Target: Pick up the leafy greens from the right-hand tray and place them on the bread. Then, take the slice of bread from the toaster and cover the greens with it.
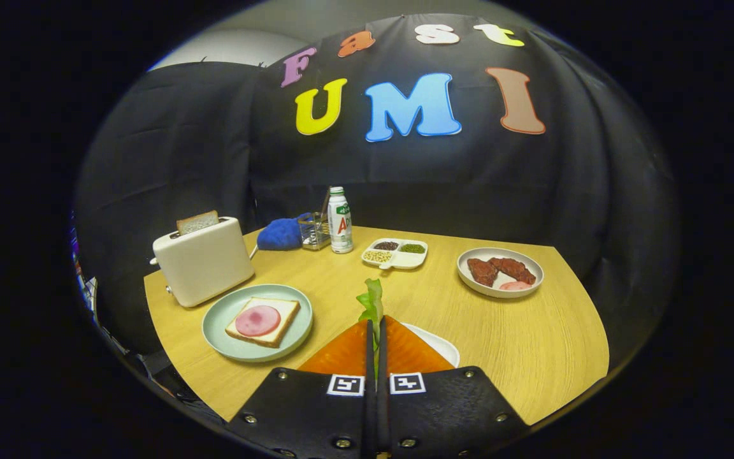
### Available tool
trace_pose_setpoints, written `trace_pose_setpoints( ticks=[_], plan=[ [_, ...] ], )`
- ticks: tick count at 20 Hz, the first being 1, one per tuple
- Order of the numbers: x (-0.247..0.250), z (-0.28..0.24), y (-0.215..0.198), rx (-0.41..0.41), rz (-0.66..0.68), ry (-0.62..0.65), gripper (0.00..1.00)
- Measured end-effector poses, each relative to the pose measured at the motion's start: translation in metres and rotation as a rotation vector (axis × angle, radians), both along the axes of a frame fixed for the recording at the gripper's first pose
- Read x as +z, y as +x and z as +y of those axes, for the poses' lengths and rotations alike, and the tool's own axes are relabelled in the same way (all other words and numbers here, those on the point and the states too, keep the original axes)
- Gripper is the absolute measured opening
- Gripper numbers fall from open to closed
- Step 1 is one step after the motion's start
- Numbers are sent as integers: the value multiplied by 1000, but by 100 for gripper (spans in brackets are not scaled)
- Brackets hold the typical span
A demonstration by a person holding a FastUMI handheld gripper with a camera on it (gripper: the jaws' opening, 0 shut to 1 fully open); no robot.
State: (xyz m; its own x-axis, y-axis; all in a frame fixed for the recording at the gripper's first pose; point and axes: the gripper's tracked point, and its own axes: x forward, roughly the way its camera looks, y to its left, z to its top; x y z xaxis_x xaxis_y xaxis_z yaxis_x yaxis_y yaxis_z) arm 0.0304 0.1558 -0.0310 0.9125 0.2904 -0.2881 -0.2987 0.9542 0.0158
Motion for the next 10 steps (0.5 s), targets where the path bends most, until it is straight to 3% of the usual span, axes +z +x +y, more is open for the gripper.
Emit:
trace_pose_setpoints(
  ticks=[10],
  plan=[
    [36,62,-6,122,-44,-9,0]
  ],
)
